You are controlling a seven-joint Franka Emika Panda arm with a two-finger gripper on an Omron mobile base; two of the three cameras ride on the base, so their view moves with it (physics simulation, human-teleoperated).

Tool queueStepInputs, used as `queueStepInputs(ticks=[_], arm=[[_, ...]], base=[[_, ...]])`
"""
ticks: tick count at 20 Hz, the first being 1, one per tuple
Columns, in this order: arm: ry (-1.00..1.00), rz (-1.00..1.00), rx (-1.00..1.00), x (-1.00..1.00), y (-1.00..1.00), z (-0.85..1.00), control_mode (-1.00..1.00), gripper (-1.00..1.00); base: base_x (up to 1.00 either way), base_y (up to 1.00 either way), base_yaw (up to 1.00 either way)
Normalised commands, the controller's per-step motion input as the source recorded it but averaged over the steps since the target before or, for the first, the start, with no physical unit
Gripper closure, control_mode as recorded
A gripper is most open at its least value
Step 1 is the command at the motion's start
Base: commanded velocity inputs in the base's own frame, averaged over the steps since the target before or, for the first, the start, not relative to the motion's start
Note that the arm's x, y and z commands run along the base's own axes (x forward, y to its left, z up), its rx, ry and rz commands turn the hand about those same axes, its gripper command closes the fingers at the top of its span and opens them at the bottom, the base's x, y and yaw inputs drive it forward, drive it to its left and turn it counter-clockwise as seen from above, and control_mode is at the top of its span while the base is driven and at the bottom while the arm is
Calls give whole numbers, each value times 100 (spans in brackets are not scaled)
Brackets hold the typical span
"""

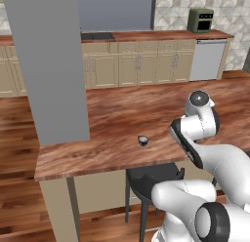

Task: Stack the yogurt containers by placing the smaller containers on top of the larger containers.

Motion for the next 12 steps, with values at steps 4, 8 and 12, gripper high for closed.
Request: queueStepInputs(ticks=[4, 8, 12], arm=[[0, 0, 0, 1, -14, -10, -100, 100], [0, 0, 0, 0, -9, -19, -100, 100], [0, 0, 0, 0, -8, -20, -100, 100]], base=[[0, 0, 0], [0, 0, 0], [0, 0, 0]])
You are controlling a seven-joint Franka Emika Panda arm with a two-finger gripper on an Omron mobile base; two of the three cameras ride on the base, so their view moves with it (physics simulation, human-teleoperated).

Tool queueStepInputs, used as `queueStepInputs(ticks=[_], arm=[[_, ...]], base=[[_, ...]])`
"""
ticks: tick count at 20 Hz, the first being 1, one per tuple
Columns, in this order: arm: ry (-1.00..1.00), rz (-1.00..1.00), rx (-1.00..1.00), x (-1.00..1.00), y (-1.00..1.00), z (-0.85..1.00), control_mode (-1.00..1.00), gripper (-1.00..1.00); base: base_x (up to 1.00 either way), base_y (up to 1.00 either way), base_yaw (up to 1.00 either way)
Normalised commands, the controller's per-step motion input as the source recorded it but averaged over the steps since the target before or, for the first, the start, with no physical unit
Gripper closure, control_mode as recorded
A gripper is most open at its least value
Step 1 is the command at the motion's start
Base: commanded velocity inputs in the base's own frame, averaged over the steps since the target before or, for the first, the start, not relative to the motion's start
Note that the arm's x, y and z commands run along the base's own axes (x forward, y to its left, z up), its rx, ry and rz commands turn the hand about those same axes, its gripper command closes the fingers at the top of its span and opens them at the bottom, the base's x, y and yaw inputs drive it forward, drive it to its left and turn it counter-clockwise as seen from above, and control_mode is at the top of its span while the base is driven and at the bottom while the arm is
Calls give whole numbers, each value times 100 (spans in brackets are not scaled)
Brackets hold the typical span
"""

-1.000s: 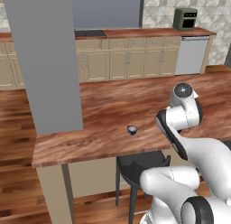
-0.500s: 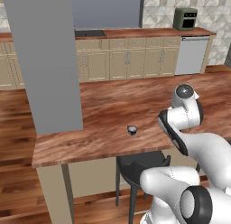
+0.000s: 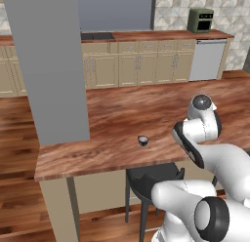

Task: Stack the yogurt containers by placing the smaller containers on top of the larger containers.

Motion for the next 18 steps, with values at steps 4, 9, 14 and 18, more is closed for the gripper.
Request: queueStepInputs(ticks=[4, 9, 14, 18], arm=[[0, 0, 0, 3, 0, -18, -100, 100], [0, 0, 0, 11, 0, -16, -100, 100], [0, 0, 0, 16, -1, -12, -100, 100], [0, 0, 0, 17, -6, -9, -100, 100]], base=[[0, 0, 0], [0, 0, 0], [0, 0, 0], [0, 0, 0]])
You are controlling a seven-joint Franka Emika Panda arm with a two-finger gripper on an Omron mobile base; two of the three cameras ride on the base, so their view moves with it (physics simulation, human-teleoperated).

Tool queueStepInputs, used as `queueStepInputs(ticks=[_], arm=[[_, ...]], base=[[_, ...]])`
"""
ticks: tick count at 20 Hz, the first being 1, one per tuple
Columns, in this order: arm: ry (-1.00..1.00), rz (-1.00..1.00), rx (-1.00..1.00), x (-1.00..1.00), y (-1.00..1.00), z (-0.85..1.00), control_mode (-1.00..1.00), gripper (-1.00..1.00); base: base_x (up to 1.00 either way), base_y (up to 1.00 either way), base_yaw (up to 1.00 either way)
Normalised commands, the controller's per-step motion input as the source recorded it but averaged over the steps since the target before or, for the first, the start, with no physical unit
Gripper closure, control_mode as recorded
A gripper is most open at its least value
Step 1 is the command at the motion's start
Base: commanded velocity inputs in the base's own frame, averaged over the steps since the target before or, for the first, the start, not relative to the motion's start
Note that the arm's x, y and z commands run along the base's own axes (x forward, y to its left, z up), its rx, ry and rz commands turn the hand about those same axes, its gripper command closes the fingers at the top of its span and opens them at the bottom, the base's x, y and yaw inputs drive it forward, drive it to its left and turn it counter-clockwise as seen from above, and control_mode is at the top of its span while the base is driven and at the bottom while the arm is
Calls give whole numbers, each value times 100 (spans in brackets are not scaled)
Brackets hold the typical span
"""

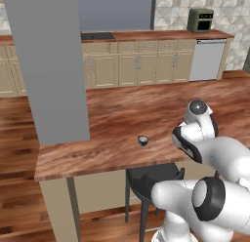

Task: Stack the yogurt containers by placing the smaller containers on top of the larger containers.

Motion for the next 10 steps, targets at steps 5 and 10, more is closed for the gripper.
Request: queueStepInputs(ticks=[5, 10], arm=[[0, 0, 0, 9, -9, -5, -100, 100], [-1, 0, 0, 1, -9, -5, -100, 100]], base=[[0, 0, 0], [0, 0, 0]])
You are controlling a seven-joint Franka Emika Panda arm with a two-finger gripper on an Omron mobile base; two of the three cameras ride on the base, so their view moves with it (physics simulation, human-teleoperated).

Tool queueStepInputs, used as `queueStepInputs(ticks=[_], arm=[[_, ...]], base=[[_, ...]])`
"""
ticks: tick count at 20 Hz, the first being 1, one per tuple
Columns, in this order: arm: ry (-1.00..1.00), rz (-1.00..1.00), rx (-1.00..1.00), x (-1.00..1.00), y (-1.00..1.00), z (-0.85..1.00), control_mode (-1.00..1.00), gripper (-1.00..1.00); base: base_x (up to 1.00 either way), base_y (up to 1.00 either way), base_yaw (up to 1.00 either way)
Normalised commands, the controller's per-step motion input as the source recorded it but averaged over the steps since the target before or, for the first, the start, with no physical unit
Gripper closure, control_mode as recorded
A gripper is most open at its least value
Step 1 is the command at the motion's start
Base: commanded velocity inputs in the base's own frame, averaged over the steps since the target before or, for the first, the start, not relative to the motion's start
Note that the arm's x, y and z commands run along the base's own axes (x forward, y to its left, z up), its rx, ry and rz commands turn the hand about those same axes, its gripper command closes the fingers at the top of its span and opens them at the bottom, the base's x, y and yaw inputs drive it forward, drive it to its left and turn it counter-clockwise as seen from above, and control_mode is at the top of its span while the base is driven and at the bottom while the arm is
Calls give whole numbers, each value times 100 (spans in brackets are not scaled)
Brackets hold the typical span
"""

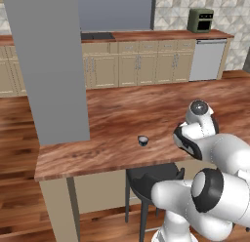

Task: Stack the yogurt containers by placing the smaller containers on top of the larger containers.

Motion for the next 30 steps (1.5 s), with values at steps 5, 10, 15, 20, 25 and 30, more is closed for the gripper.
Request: queueStepInputs(ticks=[5, 10, 15, 20, 25, 30], arm=[[0, 0, 0, 0, -5, -11, -100, 100], [0, 0, 0, 4, 0, -16, -100, 100], [0, 0, 0, 6, 0, -15, -100, 100], [0, 0, 0, 5, 0, -13, -100, 100], [0, 0, 0, 4, 0, -10, -100, 100], [-3, 0, 0, 11, 0, -1, -100, 100]], base=[[0, 0, 0], [0, 0, 0], [0, 0, 0], [0, 0, 0], [0, 0, 0], [0, 0, 0]])
